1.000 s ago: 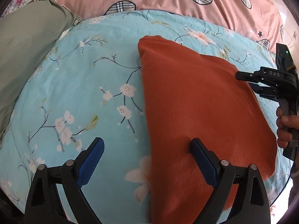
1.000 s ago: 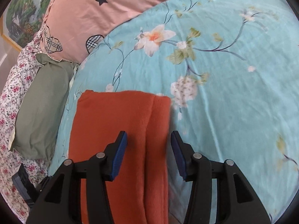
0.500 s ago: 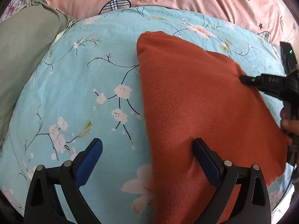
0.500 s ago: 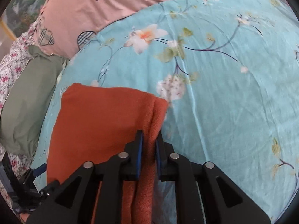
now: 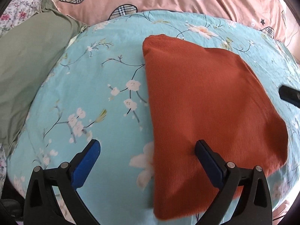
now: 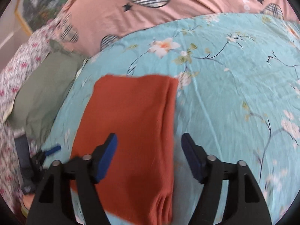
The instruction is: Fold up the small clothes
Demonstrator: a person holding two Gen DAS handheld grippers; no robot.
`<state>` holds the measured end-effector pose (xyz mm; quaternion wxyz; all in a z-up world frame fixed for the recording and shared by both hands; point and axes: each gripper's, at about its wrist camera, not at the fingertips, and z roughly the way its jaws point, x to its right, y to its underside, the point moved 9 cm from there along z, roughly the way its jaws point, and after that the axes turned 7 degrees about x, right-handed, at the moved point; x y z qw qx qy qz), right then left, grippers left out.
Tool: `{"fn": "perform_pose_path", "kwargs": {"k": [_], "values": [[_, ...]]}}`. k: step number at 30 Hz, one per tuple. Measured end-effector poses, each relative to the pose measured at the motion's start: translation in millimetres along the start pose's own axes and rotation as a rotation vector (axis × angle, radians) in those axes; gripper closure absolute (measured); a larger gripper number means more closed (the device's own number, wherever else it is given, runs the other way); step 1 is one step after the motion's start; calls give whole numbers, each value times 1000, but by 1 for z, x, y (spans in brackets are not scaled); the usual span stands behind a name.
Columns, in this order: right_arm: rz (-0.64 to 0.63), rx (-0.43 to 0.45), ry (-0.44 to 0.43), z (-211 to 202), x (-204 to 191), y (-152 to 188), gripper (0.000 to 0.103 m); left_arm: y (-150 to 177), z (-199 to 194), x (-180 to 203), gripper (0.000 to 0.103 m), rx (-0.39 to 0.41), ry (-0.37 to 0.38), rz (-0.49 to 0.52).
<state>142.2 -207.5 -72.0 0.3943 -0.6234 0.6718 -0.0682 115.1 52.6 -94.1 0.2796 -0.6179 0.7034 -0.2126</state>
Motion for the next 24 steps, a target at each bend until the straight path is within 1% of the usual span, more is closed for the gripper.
{"fn": "perform_pose_path", "kwargs": {"k": [1,3,7,9,12,14,15,16,17,18,21,22,24], "values": [[-28,-6,9,-6,-5,9,23,3,-3,-2,1,4,-9,1],[-70,-9,28,-14,-11,24,20,11,-10,-5,1,7,-23,-8],[-138,-22,41,-30,-21,54,15,32,-21,-14,1,-16,-12,-52],[-162,-26,37,-36,-26,65,13,39,-26,-20,1,-18,-3,-73],[-187,-10,33,-47,-33,72,11,44,-41,-30,1,7,2,-113],[-209,38,38,-60,-39,71,11,44,-53,-39,1,46,-23,-133],[-225,69,38,-67,-42,71,7,44,-60,-43,1,71,-46,-135],[-248,109,40,-75,-47,70,0,44,-68,-47,1,101,-80,-131],[-267,129,37,-79,-51,71,0,44,-73,-50,1,118,-105,-125],[-289,132,29,-82,-55,74,0,44,-77,-52,1,131,-127,-117],[-325,77,0,-82,-65,88,0,49,-87,-52,1,145,-172,-86],[-330,62,2,-83,-66,92,0,52,-92,-49,1,148,-175,-70],[-339,74,37,-88,-66,94,0,58,-98,-43,0,159,-169,-49]]}}
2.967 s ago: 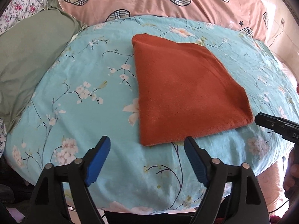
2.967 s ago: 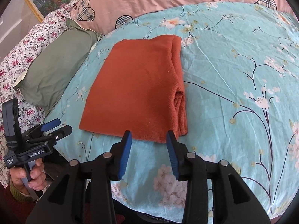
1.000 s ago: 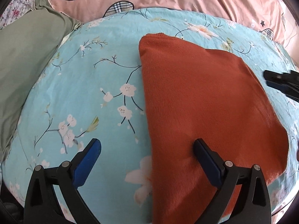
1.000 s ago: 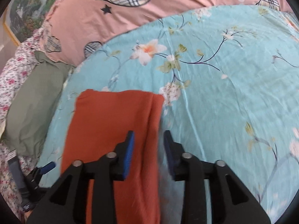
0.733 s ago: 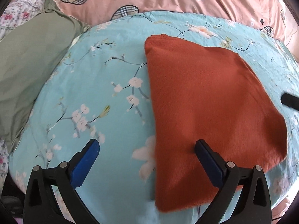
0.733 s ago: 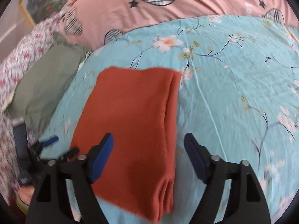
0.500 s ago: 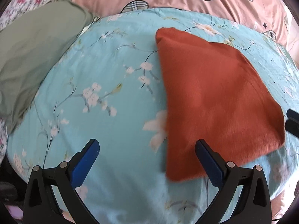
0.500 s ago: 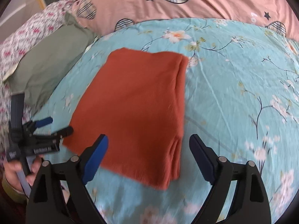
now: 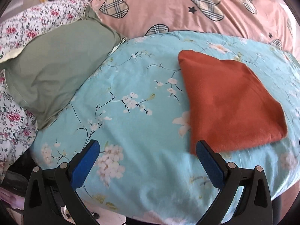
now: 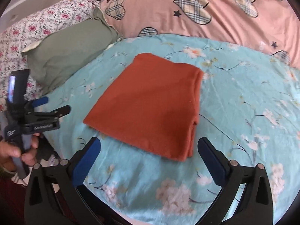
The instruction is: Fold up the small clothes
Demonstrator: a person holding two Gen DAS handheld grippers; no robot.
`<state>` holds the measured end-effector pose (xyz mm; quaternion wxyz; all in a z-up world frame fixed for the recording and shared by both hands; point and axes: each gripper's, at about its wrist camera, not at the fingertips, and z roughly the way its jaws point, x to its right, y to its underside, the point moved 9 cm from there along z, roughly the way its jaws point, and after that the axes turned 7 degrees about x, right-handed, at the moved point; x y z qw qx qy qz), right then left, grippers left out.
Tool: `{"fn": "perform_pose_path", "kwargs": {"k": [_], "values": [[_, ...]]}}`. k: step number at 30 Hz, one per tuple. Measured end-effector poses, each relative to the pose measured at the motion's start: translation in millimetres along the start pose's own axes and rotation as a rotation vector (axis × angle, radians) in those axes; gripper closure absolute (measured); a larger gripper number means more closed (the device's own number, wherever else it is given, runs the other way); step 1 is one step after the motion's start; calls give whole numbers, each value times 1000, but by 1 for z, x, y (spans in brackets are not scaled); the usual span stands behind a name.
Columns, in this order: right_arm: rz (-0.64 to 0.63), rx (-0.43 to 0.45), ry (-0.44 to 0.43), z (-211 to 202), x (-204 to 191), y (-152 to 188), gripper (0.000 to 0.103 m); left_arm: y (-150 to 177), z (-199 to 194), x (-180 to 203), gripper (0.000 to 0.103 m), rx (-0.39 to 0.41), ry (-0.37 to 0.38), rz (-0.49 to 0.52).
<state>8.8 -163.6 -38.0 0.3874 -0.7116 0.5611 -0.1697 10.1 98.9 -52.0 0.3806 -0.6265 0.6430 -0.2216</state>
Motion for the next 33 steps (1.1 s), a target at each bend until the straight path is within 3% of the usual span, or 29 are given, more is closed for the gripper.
{"fn": "perform_pose_path", "kwargs": {"k": [2,4,6,8,10,16,23,33], "values": [[-19,17,25,-4,0,2,0,7,2,7,1,-14,17,26],[-67,-26,50,5,1,10,0,13,5,13,1,-59,29,57],[-141,-86,129,11,4,17,0,15,1,16,1,-68,42,60],[-208,-82,237,7,7,16,0,13,-6,14,1,-40,34,53],[-243,-73,273,5,9,17,0,12,-6,13,1,-33,19,57],[72,-136,31,19,24,33,0,15,1,17,1,-64,55,37],[35,-174,15,33,15,42,0,12,10,30,1,-85,101,45],[2,-178,13,41,19,28,0,-14,23,39,1,-72,129,61]]}}
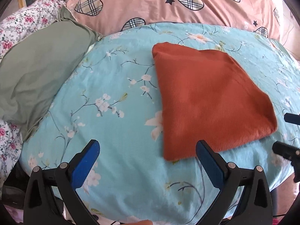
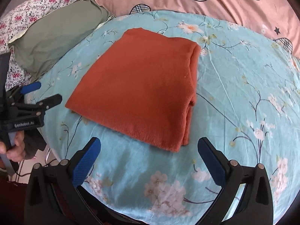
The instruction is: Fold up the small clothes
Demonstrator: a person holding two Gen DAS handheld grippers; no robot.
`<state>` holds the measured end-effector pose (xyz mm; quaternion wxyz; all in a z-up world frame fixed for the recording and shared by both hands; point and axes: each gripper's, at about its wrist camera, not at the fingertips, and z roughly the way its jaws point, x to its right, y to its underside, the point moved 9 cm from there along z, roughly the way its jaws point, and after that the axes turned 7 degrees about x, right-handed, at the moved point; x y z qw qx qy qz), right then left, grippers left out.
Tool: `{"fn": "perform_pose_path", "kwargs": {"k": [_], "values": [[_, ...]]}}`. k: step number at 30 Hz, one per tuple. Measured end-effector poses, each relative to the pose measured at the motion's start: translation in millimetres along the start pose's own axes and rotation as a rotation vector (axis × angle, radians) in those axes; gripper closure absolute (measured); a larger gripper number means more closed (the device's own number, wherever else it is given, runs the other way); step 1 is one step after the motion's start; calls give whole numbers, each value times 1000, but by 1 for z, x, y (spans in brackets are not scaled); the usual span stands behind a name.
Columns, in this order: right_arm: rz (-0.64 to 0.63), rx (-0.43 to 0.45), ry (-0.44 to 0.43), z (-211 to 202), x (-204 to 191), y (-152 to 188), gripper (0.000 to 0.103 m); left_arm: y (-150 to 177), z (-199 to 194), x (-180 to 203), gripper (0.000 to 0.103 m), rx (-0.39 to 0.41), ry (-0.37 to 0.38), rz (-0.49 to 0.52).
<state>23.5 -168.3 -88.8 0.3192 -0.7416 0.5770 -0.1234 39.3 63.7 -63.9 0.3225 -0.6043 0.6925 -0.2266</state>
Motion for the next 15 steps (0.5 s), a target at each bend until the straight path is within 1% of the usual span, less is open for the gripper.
{"fn": "perform_pose_path", "kwargs": {"k": [3,6,10,15], "values": [[-11,7,5,0,1,-7,0,-8,3,3,1,-5,12,-6],[12,20,-11,-2,1,-17,0,-16,4,6,1,-8,33,-12],[41,16,-20,-1,4,-29,0,-26,3,11,1,4,54,-19],[33,19,-20,2,5,-36,0,-30,7,14,1,1,51,-8]]}}
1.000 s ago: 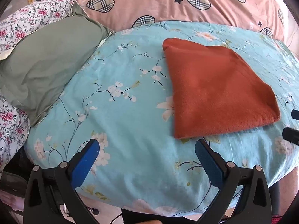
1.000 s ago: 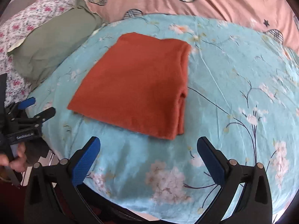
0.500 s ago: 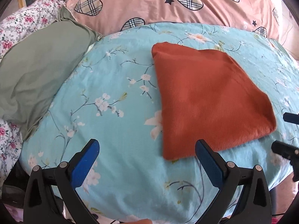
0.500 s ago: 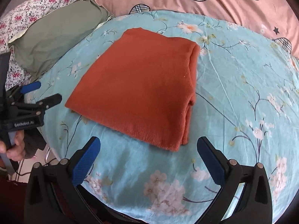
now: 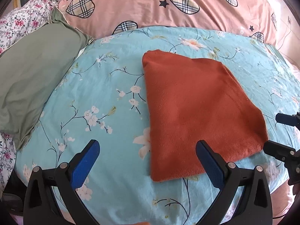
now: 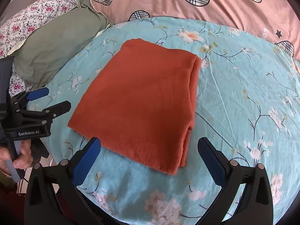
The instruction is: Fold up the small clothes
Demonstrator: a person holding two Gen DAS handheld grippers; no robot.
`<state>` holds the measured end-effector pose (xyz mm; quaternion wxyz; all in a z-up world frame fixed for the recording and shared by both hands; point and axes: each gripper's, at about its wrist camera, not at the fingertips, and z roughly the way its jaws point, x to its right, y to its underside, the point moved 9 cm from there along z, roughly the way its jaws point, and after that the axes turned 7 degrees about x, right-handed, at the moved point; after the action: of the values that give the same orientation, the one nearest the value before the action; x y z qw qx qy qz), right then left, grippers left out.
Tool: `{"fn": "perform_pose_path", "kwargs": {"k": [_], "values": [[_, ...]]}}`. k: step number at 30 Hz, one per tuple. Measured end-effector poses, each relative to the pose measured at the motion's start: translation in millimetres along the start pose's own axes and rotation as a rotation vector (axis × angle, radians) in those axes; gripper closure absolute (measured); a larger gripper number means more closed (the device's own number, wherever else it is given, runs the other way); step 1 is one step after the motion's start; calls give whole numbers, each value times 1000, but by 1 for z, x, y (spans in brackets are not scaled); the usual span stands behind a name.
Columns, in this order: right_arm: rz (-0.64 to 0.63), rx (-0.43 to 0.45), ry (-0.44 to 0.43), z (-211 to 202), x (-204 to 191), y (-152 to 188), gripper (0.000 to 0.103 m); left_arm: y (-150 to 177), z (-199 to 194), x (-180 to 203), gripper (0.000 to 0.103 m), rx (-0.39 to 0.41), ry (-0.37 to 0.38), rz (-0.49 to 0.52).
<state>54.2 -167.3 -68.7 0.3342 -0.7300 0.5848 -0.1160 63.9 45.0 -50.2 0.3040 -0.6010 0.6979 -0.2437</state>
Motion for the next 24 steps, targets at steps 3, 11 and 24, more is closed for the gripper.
{"fn": "perform_pose_path", "kwargs": {"k": [3,11,24], "values": [[2,-7,1,3,1,0,0,1,3,-1,1,-12,4,-4],[9,-17,-8,9,6,0,0,-3,3,0,1,9,-15,12],[26,-41,5,16,15,1,0,10,13,8,1,-66,33,10]]}}
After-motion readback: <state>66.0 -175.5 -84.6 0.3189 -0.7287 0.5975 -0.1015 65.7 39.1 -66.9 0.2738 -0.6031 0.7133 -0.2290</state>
